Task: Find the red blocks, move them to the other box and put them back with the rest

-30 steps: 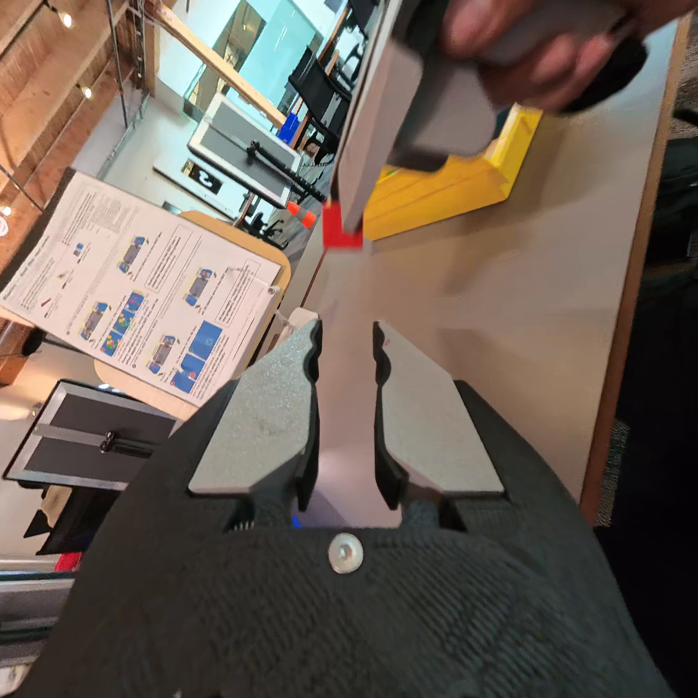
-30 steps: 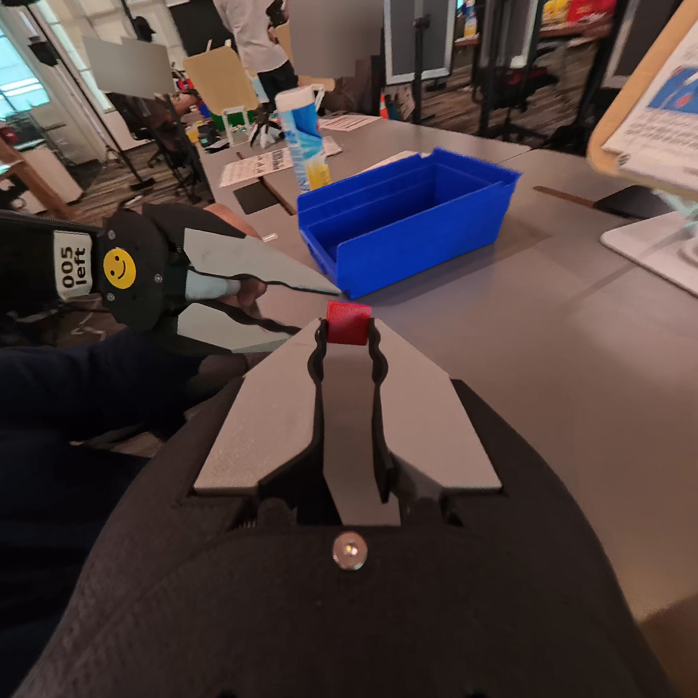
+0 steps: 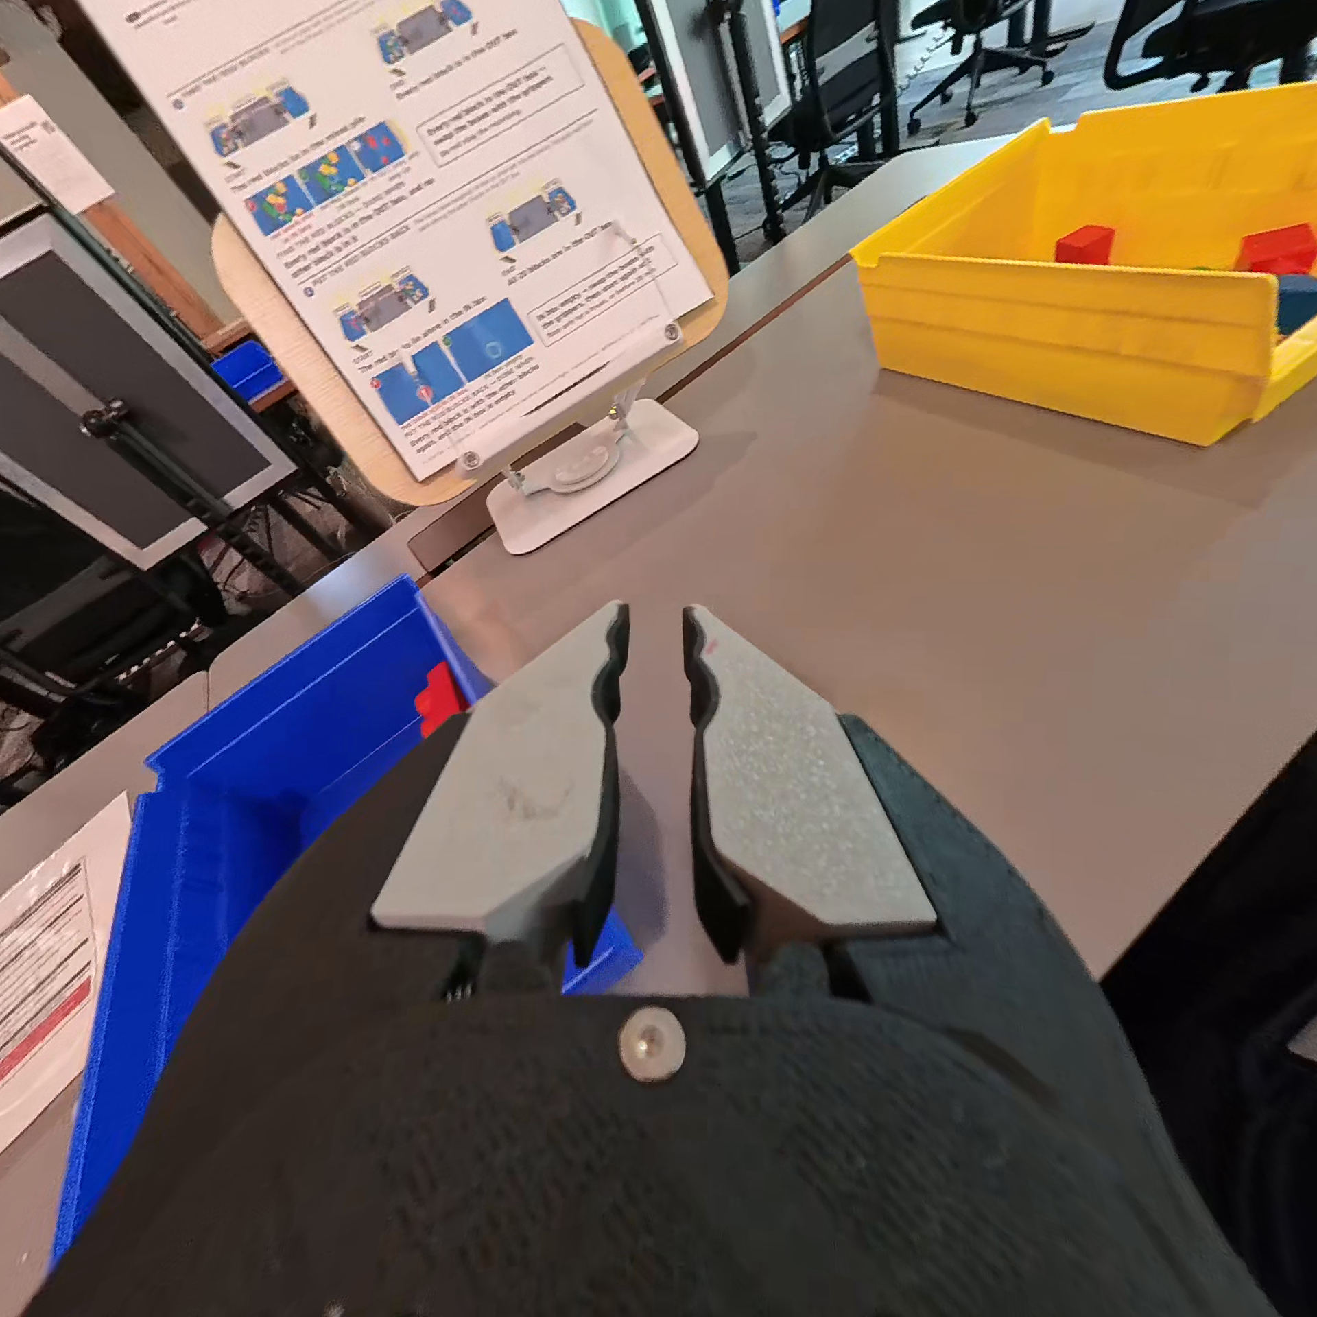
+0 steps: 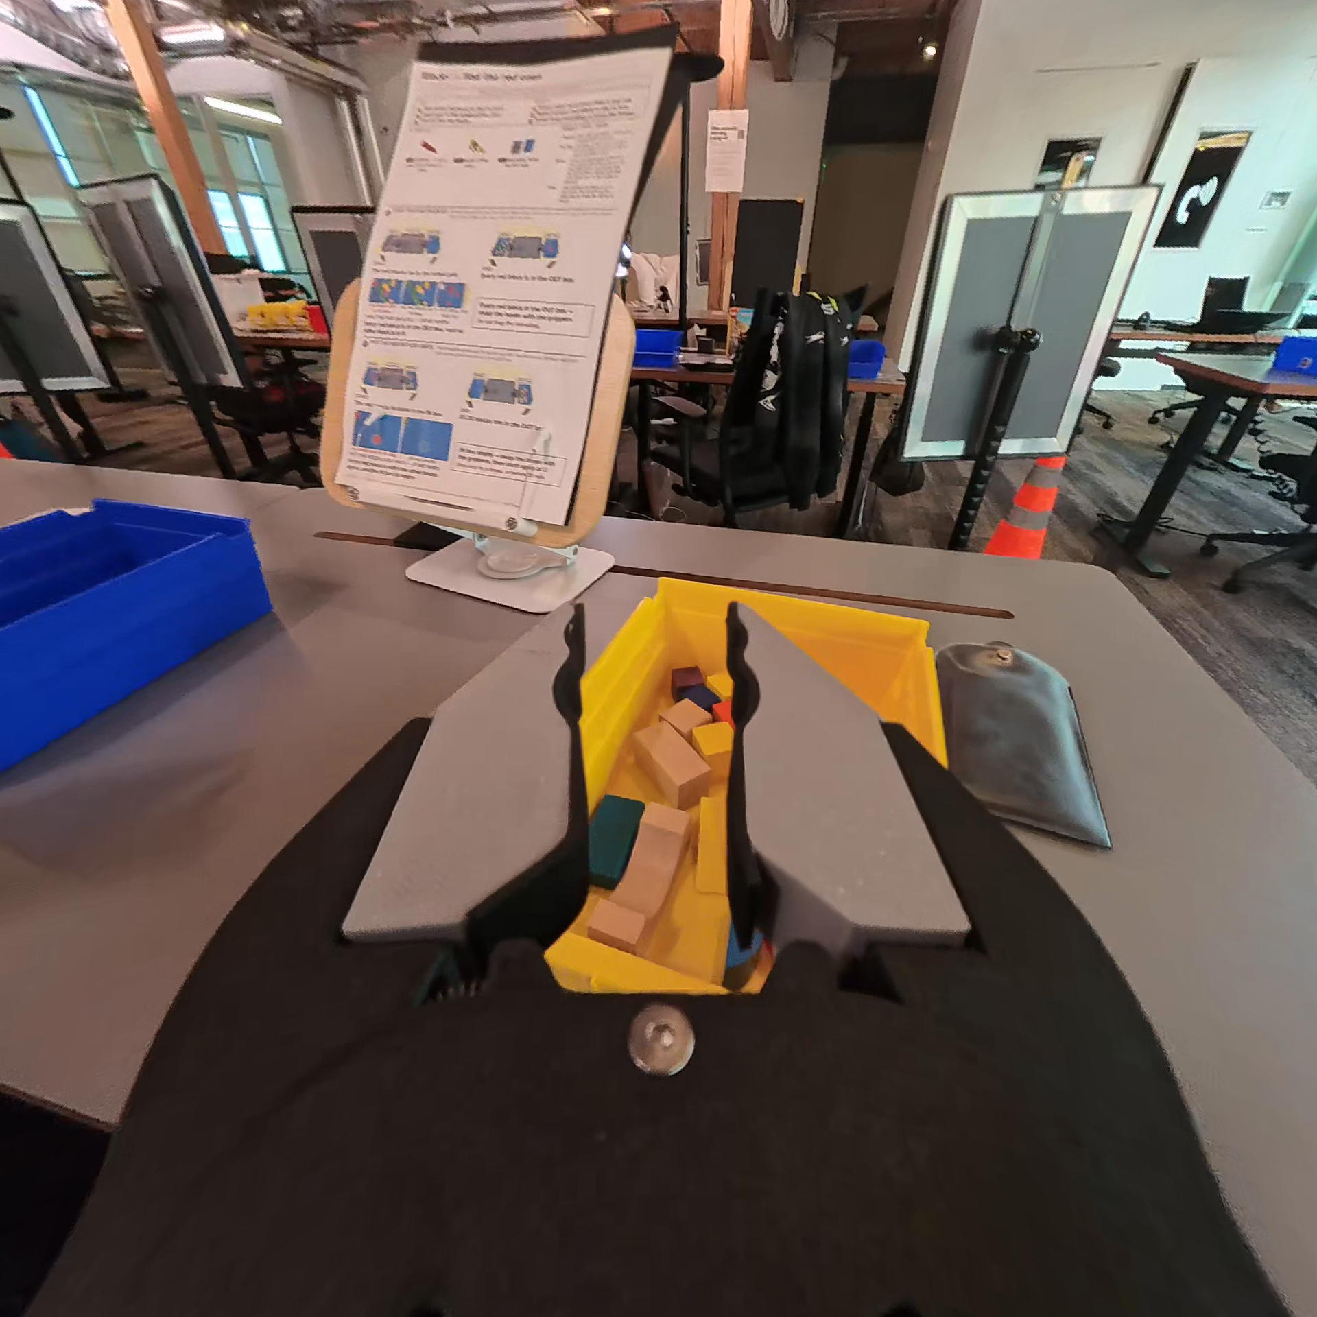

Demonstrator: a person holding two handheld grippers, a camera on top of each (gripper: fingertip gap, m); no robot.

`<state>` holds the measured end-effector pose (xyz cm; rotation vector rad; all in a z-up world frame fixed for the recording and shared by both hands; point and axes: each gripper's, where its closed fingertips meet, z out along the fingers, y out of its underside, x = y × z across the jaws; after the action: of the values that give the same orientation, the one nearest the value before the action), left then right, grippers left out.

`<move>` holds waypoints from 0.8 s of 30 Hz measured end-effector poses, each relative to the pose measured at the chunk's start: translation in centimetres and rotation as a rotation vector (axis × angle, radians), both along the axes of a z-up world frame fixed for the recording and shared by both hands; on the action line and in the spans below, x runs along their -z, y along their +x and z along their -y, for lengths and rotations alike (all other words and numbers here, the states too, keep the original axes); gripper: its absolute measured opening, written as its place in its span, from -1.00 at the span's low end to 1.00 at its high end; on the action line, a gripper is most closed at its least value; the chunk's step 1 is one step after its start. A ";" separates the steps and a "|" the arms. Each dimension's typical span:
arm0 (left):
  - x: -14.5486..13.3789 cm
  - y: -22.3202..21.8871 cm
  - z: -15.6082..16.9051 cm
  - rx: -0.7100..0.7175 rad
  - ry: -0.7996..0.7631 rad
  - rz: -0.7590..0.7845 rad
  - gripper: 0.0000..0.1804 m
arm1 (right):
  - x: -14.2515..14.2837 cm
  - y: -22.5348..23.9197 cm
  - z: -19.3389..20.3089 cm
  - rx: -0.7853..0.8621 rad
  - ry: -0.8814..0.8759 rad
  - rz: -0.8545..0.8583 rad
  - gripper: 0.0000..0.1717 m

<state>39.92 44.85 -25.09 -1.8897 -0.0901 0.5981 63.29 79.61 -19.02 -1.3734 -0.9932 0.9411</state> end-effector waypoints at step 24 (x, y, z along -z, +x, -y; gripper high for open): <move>2.4 -8.6 5.5 -0.198 0.057 0.229 -0.62 | 0.2 -2.1 3.3 -0.062 0.086 0.064 -0.61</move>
<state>31.28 39.30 -27.54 -1.9000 -0.4425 0.5029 61.14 76.29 -19.23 -1.3143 -1.1173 0.8949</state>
